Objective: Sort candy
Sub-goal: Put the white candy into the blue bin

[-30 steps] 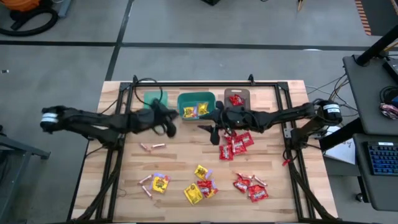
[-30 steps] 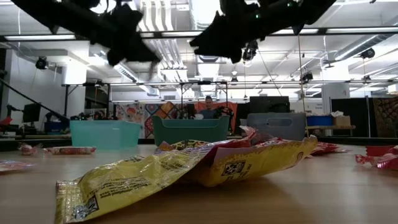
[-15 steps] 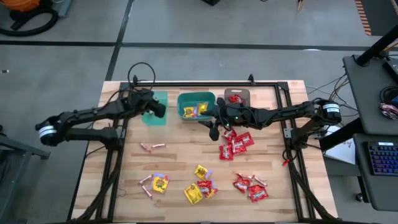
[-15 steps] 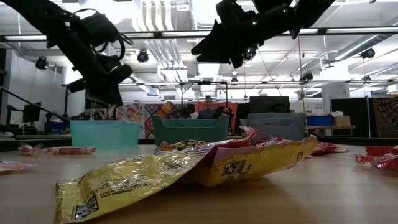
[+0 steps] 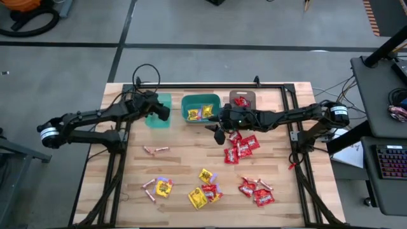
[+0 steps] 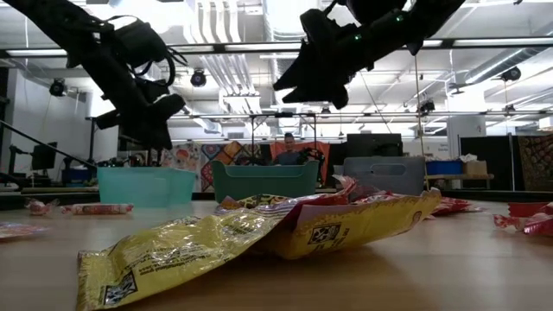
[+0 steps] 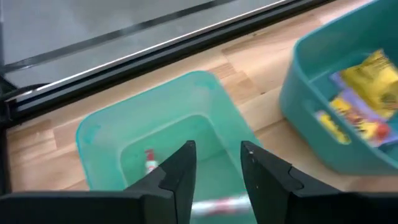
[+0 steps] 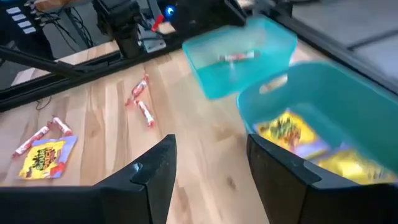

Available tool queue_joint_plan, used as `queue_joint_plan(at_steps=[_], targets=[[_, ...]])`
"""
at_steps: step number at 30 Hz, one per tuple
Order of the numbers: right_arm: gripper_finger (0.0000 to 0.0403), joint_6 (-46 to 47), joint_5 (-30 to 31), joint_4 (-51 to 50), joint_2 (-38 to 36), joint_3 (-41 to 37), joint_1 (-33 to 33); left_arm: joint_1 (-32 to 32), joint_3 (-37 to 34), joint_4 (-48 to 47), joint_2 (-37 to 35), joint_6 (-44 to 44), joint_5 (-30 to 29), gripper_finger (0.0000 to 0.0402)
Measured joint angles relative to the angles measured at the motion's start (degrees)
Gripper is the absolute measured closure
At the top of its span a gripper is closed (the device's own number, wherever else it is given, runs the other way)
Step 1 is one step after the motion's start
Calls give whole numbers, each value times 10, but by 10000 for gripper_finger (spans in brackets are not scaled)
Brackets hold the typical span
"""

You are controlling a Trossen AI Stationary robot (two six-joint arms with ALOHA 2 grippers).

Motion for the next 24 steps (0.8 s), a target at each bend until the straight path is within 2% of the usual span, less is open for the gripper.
queue_joint_plan(at_steps=[5, 12, 18, 24], targets=[[216, 53, -2, -52, -1, 0, 9, -41, 1, 34, -25, 8, 36, 292], [216, 165, -35, -176, -1, 2, 29, -156, 1, 167, -28, 77, 39, 295], [216, 277, -43, -365, 0, 31, 47, -231, 1, 239, -28, 148, 38, 295], [227, 352, -1, -521, 10, 44, 61, -255, 1, 248, -28, 161, 37, 295]])
